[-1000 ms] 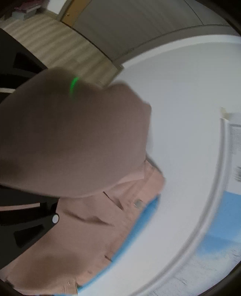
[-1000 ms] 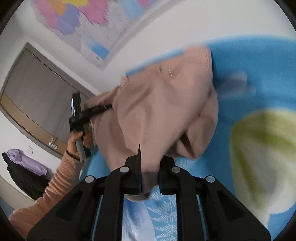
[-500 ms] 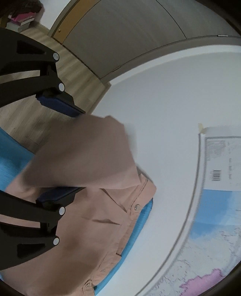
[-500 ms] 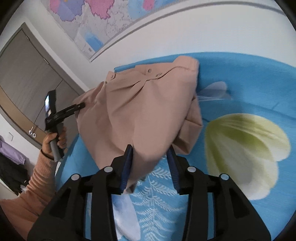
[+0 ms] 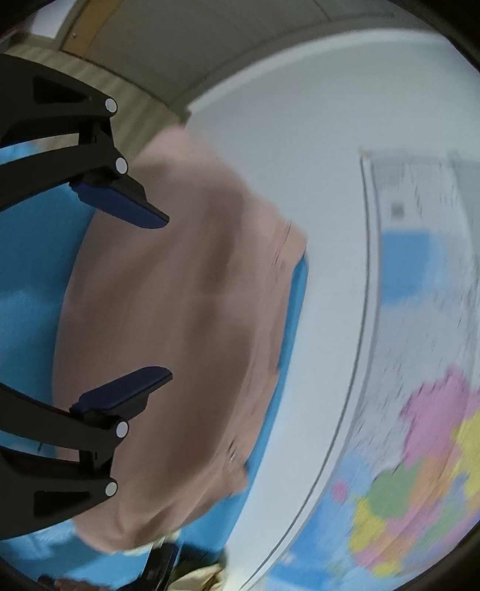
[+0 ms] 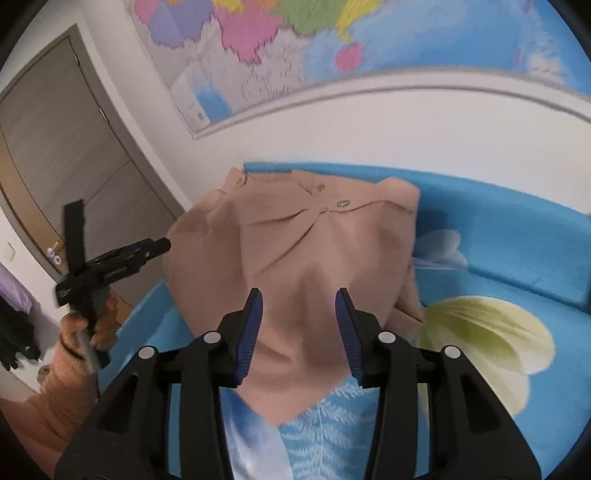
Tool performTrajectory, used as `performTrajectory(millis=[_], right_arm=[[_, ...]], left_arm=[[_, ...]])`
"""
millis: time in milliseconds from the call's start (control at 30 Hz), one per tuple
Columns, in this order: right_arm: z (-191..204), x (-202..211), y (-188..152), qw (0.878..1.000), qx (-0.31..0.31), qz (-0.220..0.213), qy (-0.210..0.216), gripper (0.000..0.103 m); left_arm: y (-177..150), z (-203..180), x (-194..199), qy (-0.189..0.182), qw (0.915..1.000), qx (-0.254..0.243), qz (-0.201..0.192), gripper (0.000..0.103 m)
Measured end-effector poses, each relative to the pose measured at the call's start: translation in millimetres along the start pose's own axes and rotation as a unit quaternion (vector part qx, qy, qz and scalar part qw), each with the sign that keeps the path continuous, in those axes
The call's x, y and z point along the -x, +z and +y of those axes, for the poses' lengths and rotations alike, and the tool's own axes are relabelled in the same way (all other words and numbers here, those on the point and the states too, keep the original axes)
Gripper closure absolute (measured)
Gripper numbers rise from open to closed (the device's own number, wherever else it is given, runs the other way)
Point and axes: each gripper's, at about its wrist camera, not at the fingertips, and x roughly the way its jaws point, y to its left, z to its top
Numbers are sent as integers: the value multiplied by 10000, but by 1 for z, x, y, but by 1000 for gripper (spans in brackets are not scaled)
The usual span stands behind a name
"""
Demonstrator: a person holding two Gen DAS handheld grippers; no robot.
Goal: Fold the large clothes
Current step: 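Press the folded jacket bundle flat with both open tools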
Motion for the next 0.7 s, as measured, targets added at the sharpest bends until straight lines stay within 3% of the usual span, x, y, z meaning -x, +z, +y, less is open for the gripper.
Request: performTrajectory(millis=[133,233,333,433,700], right_arm=[[-13,-32,-9,9989,-119,392,-229,63],[-28,-47,-12,9976,-364,496,-303,65],[-26,-40,-11,9977,-399,456,-305,64],[-17,-26,-14,9988,-335,340,-140,57],[23,0,-26,9986,481,223,40,53]], left_arm=[[-12,-22,-24,-198,9993,-100,305,27],[-24,-31,-36,-13,9987,-227,446,26],[-26,-32,-34,29,9989,-228,412,26],[-24,-29,-26,7,9994,-121,328,26],[-35,-47,4,-307,9992,-165,196,26]])
